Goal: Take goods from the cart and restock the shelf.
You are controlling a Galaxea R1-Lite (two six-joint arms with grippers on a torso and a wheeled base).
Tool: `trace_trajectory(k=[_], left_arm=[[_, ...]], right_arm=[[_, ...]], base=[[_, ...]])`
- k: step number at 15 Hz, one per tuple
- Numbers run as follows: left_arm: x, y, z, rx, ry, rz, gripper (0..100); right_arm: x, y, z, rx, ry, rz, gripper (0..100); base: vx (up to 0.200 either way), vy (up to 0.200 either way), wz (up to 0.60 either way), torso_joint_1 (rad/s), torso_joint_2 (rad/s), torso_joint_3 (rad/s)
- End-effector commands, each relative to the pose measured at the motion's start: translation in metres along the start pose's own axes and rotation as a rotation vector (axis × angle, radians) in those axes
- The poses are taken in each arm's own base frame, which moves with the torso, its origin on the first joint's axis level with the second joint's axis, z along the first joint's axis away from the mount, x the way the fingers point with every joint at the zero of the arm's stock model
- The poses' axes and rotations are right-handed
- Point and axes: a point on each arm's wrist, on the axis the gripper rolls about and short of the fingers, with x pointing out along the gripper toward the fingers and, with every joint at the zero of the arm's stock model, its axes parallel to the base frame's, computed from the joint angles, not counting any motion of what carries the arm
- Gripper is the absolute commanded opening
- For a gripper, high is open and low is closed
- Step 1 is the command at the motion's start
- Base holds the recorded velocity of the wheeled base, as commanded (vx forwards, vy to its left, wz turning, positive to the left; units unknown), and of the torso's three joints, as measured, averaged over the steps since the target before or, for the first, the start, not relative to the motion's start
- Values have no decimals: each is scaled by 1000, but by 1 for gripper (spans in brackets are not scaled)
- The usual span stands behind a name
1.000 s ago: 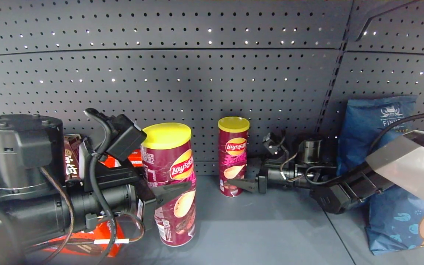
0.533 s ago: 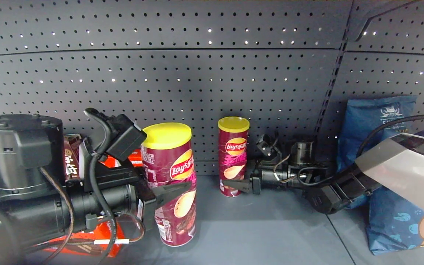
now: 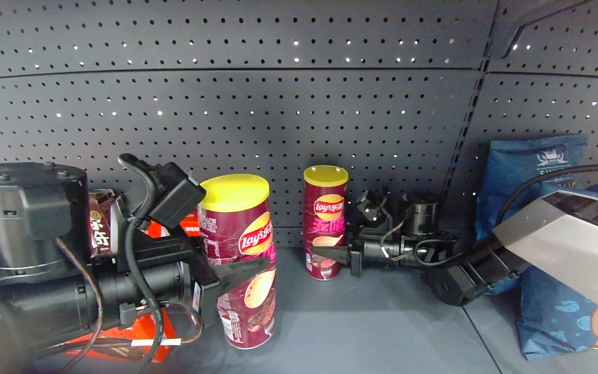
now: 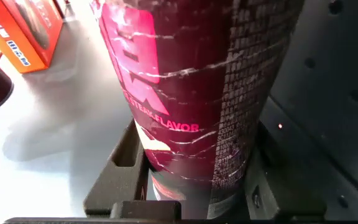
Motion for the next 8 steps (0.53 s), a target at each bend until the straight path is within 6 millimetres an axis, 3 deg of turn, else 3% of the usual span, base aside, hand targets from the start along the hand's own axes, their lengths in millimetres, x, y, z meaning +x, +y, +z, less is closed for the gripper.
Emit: trace_trajectory(k=[1,6,8], left_arm=[[0,0,0,0,-1,-1,0],[0,1,2,1,-5,3,0],[0,1,3,1,-11,6,0]], right_arm=[[-14,16,12,-12,-12,4,0],[-34,53,25,-30,-24,34,0],[-43,78,27,-24,-11,32,0]], base=[[0,0,0,0,0,0],[0,0,0,0,0,0],[0,0,0,0,0,0]])
